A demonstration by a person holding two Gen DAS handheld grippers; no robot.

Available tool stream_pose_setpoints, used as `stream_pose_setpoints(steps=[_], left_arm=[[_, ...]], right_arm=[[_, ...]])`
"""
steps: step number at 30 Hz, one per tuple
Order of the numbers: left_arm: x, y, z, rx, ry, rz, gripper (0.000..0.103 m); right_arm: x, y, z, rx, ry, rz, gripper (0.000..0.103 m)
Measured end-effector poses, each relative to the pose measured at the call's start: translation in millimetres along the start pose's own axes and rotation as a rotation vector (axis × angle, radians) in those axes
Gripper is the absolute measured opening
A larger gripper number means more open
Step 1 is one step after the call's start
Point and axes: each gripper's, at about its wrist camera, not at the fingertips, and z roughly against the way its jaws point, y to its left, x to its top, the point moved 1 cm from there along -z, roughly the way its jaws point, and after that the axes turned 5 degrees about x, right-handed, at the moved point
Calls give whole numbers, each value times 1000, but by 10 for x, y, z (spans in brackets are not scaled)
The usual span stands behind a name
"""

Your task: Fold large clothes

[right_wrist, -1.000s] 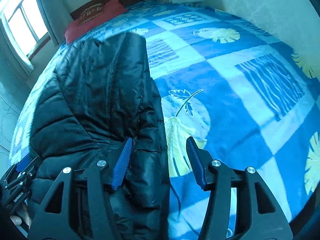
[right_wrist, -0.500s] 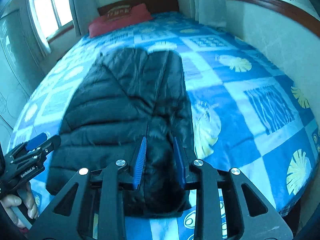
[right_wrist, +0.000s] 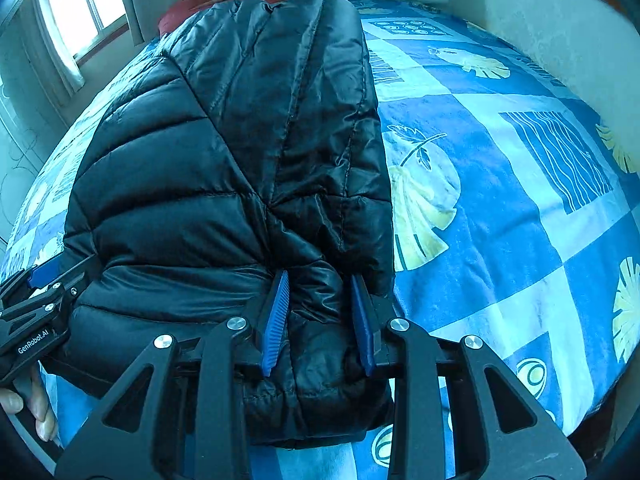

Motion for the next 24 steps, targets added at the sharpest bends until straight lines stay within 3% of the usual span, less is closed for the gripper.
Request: stream_pose_setpoints(steps=[10, 14, 19, 24], left_arm=[[32, 90, 166, -42, -14, 36, 69], [125, 182, 397, -54, -68, 56, 69], [439, 317, 512, -60, -123, 90, 69], [691, 305, 337, -56, -136, 107, 69]], right_arm=[[72, -54, 177, 13, -27, -17, 30], [179, -18, 378, 7, -35, -6, 30], [531, 43, 639, 28, -132, 21, 30], [871, 69, 463, 62, -171, 26, 30]])
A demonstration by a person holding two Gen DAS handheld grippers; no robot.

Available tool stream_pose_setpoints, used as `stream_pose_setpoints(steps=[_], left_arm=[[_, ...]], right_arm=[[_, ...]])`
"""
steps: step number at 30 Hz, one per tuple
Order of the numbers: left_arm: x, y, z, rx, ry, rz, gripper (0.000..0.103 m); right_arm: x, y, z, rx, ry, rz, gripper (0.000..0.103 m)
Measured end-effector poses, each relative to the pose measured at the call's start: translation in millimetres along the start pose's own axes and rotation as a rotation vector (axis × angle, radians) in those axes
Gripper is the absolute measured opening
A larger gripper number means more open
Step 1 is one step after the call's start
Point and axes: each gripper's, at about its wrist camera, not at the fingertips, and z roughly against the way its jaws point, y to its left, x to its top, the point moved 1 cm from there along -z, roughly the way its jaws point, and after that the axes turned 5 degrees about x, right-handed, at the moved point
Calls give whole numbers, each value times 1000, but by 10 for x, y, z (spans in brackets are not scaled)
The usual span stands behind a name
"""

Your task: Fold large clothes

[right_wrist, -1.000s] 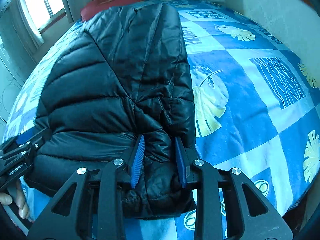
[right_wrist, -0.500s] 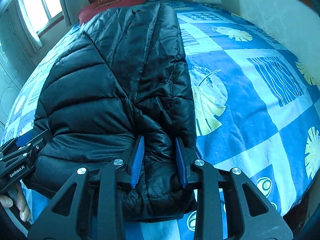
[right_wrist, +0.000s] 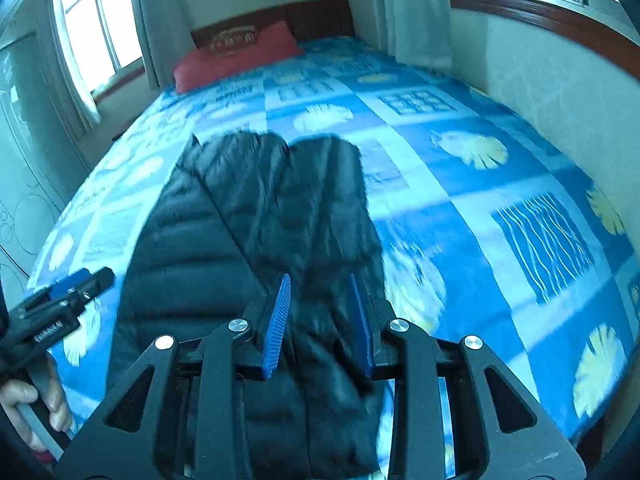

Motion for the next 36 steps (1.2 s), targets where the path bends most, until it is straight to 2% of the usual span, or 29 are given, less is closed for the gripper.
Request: stream_pose_setpoints(steps=[3, 6, 7, 10, 12, 16, 19, 23, 26, 28, 31, 36], left_arm=[[4, -47, -241, 2, 50, 6, 69], [-78, -39, -515, 1, 126, 30, 69], [-102, -47, -578, 3, 141, 30, 69], [-101, -96, -575, 22, 141, -6, 69], [-45, -65, -480, 20, 138, -6, 63], [217, -50, -215, -15, 36, 20, 62], [437, -133, -315, -22, 8, 6, 62], [507, -204, -628, -2, 35, -5, 63], [476, -184, -813, 13, 51, 17, 73], [458, -176, -941, 9, 87, 24, 74], [431, -233, -1068, 43, 118, -12, 74], [369, -233, -1277, 72, 143, -11, 75]], right_arm=[[-13, -7, -259, 4, 35, 12, 30], [-179, -54, -634, -30, 113, 20, 29], [-211, -73, -682, -25, 111, 12, 29], [-209, -55, -686, -37, 122, 21, 28], [-112, -36, -552, -26, 118, 11, 28], [206, 27, -321, -16, 25, 28, 29], [443, 66, -408, -10, -6, 46, 29], [558, 77, -679, -17, 3, 85, 29], [512, 12, -936, -47, 46, 90, 29], [448, -42, -1068, -45, 78, 65, 30], [398, -56, -1249, -63, 117, 57, 30], [357, -74, -1437, -83, 126, 58, 30]])
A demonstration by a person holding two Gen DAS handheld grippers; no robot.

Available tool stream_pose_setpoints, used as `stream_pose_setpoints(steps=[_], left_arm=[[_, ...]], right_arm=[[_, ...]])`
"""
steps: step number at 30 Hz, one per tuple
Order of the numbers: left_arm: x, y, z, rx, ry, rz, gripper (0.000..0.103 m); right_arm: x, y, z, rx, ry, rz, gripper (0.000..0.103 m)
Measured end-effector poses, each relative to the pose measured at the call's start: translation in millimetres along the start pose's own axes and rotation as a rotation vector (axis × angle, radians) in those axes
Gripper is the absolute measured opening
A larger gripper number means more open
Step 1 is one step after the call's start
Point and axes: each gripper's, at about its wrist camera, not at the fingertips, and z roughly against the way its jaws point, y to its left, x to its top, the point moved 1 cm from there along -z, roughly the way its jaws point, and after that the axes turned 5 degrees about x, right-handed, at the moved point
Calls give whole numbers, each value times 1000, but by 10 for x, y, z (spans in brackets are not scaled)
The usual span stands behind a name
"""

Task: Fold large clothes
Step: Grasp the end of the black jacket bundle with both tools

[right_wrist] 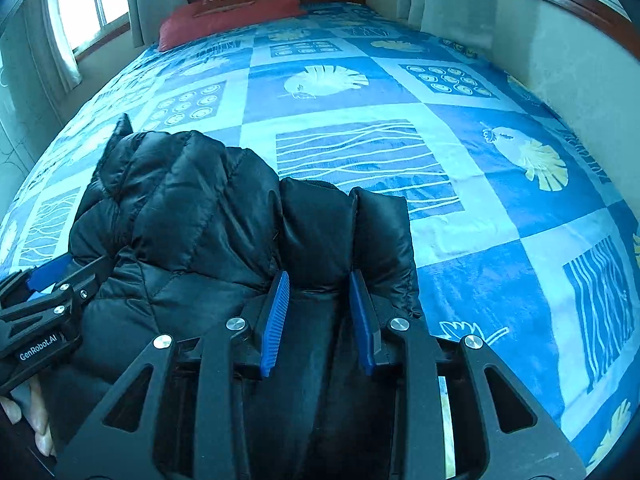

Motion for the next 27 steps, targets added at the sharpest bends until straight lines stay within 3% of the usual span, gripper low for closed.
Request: stream_pose_setpoints(steps=[10, 18, 27], left_arm=[[-72, -47, -111, 50, -24, -7, 76], [-44, -35, 142, 82, -44, 9, 76], [-137, 255, 444, 120, -46, 230, 75]], right_arm=[[-58, -48, -102, 11, -33, -27, 30], [-54, 33, 155, -34, -100, 2, 29], [-98, -105, 416, -30, -152, -83, 32]])
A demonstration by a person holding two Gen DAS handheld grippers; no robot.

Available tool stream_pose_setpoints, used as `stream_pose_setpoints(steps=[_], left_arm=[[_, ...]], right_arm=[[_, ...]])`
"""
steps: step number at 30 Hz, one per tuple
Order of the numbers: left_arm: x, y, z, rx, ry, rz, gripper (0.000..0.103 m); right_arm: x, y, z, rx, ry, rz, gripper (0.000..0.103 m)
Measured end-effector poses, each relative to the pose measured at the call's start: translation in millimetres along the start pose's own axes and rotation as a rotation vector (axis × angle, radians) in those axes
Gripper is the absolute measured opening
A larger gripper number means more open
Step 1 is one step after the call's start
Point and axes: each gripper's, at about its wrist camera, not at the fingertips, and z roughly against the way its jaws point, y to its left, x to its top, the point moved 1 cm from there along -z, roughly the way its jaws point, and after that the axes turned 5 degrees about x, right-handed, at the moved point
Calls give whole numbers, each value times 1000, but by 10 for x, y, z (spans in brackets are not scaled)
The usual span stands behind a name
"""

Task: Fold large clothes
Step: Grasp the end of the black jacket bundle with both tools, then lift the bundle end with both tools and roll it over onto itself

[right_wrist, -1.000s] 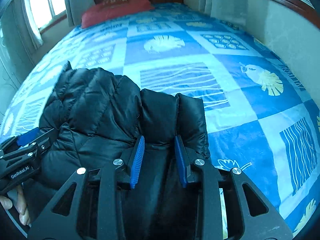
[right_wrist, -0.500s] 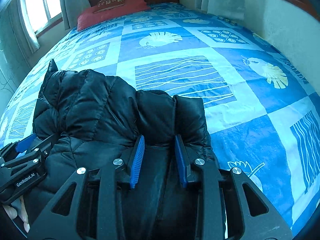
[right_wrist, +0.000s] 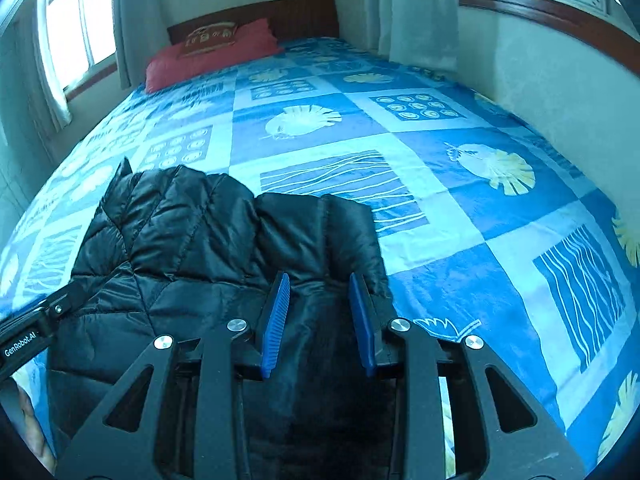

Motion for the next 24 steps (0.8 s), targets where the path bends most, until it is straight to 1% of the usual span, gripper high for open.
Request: stream_pose_setpoints(steps=[1, 2, 4, 5, 6, 8, 9, 11, 13, 15, 17, 19, 22, 24], left_arm=[[-8, 67, 2, 5, 6, 46, 75], [-17, 103, 3, -6, 13, 76, 75], [-33, 199, -14, -21, 37, 144, 77], [-42, 236, -22, -26, 44, 171, 78], [-53, 274, -31, -27, 52, 200, 78], [-89, 351, -23, -15, 54, 258, 79], [-105, 385, -22, -12, 53, 285, 81], [-140, 440, -36, -28, 65, 325, 82], [-180, 527, -11, -42, 69, 372, 82], [-220, 619, 38, -46, 62, 403, 82], [-270, 713, 33, -81, 67, 435, 84], [-319, 785, -85, -107, 121, 458, 85], [-391, 840, -261, -182, 174, 518, 89], [-420, 846, -330, -218, 190, 541, 91]], right_arm=[[-3, -14, 12, 1, -1, -9, 34], [-5, -26, 24, 2, -2, -17, 36], [-13, -45, 64, 8, -13, -34, 49], [-20, -63, 85, -10, -19, -46, 56], [-31, -84, 102, -17, -25, -58, 65], [-57, -155, 104, -7, -26, -97, 67], [-73, -200, 77, 12, -11, -121, 68], [-93, -278, 29, 51, 15, -162, 70], [-113, -369, -5, 93, 33, -211, 76], [-146, -476, -63, 157, 68, -269, 81], [-184, -551, -123, 203, 96, -316, 84], [-229, -635, -189, 247, 118, -373, 89], [-289, -690, -305, 297, 153, -433, 92], [-334, -720, -400, 346, 180, -470, 93]])
